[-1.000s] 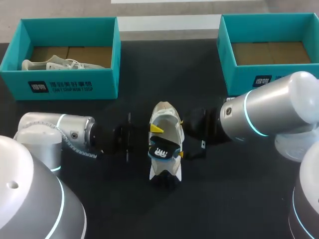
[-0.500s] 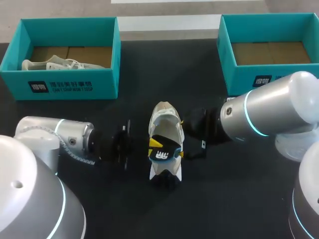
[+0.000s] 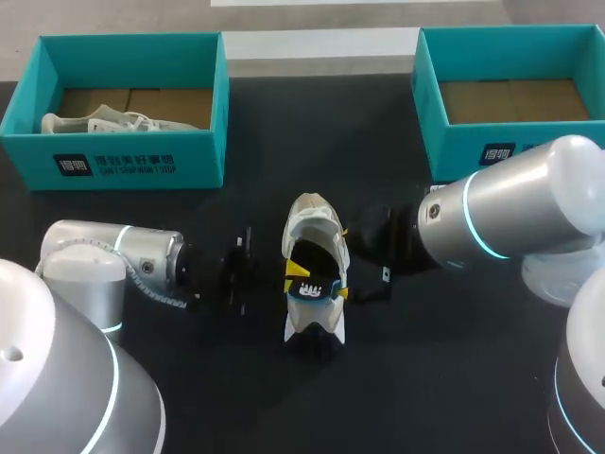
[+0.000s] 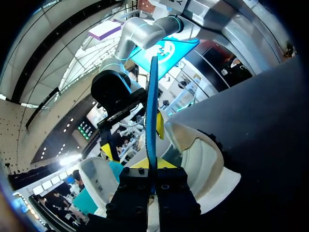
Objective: Take the shoe out of the shoebox, open the shoe tongue, remove and reinsert the insole, then place the shoe into the shoebox
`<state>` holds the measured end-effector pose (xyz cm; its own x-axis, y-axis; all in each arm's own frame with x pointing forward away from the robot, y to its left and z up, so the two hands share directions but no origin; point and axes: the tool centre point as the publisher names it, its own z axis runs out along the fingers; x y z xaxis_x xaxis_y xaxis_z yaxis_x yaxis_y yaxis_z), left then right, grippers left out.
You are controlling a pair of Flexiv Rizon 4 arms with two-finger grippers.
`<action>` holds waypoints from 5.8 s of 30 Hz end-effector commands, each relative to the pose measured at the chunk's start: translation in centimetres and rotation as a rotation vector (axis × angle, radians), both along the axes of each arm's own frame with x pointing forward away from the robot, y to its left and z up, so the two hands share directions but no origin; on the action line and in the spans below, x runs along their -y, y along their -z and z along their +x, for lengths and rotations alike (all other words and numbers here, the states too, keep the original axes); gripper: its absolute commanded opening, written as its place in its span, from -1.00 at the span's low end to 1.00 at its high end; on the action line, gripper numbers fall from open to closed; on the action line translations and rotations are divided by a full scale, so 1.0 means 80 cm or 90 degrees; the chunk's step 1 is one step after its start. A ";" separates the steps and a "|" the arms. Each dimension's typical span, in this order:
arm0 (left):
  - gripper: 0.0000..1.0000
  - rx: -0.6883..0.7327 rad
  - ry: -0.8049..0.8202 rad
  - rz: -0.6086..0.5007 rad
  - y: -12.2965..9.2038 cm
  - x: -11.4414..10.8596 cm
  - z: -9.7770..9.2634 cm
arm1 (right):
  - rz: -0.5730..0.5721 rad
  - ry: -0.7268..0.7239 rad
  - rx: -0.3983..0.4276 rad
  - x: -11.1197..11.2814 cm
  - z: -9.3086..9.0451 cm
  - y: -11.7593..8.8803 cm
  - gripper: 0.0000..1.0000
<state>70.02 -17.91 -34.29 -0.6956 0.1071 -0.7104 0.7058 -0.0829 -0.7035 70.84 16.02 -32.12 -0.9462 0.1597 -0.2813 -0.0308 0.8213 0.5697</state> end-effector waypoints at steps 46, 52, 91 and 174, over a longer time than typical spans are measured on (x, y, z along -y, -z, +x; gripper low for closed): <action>-0.62 0.014 -0.015 -0.010 -0.001 -0.005 0.002 | 0.001 0.003 0.003 -0.001 -0.003 0.002 1.00; -0.45 0.035 -0.007 -0.025 -0.019 -0.002 -0.005 | 0.001 0.003 0.003 -0.001 -0.003 0.002 1.00; -1.00 0.113 0.005 0.018 -0.005 0.006 0.008 | 0.001 0.003 0.003 -0.001 -0.003 0.002 1.00; 0.67 0.128 0.265 0.268 -0.131 -0.042 0.009 | 0.001 0.003 0.003 -0.001 -0.003 0.002 1.00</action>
<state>69.96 -15.07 -24.87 -0.4855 0.4356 -0.7579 0.7852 -0.1639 -0.5972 70.87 16.04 -32.14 -0.9463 0.1597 -0.2811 -0.0308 0.8211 0.5700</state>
